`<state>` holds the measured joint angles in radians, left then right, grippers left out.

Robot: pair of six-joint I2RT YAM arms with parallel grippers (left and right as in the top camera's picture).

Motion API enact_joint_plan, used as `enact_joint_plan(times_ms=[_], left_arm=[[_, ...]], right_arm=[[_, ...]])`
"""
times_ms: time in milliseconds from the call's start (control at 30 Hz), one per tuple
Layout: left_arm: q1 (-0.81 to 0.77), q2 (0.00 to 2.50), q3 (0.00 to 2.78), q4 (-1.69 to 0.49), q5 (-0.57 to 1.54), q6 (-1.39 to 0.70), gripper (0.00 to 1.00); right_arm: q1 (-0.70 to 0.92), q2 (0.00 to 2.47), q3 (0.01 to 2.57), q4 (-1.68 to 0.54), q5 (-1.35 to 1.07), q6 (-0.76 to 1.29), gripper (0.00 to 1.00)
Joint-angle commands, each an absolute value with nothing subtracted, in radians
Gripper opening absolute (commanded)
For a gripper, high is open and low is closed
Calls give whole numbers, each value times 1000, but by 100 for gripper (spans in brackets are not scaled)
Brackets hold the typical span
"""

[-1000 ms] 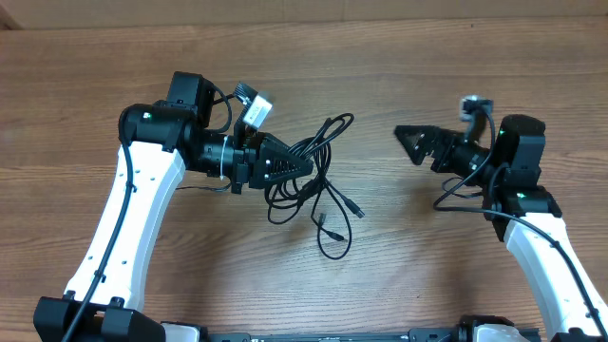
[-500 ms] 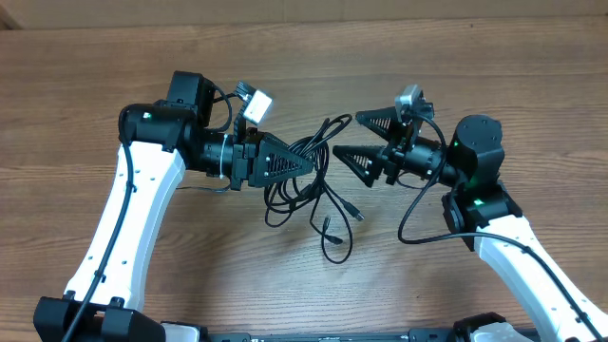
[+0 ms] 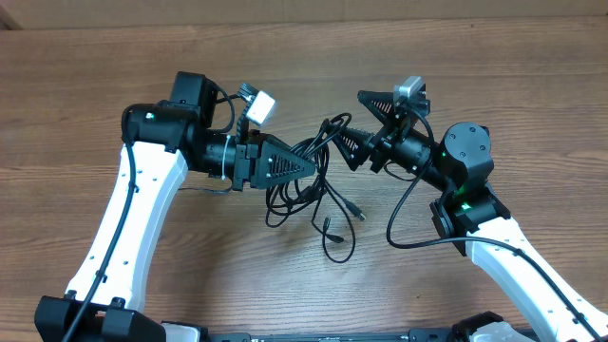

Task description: Untangle cables

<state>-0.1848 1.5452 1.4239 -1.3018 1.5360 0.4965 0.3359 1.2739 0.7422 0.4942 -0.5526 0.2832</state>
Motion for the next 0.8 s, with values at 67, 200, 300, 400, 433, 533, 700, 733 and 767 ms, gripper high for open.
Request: enact_joint_plan(times_ms=[67, 200, 300, 400, 433, 533, 700, 733, 767], left_arm=[[-218, 1544, 1437, -1301, 1581, 490, 4], [-218, 1544, 1437, -1296, 1581, 490, 4], [-213, 1544, 1437, -1280, 1581, 490, 4], [-207, 1544, 1437, -1266, 1581, 490, 4], [-205, 1544, 1437, -1262, 1581, 490, 4], [-202, 1544, 1437, -1251, 1581, 490, 4], [-204, 1544, 1437, -1227, 1580, 489, 4], [-208, 1544, 1437, -1225, 1580, 489, 4], [-211, 1544, 1437, -1225, 1580, 489, 5]], right_arm=[[348, 1259, 749, 539, -535, 360, 100], [361, 1259, 749, 525, -572, 360, 100], [361, 1259, 749, 480, -588, 359, 98], [359, 1259, 749, 446, -589, 359, 98], [359, 1259, 748, 439, -589, 360, 98], [359, 1259, 749, 431, -606, 368, 98], [361, 1259, 749, 439, -696, 397, 98], [361, 1259, 749, 439, -698, 397, 98], [361, 1259, 748, 440, -698, 398, 98]])
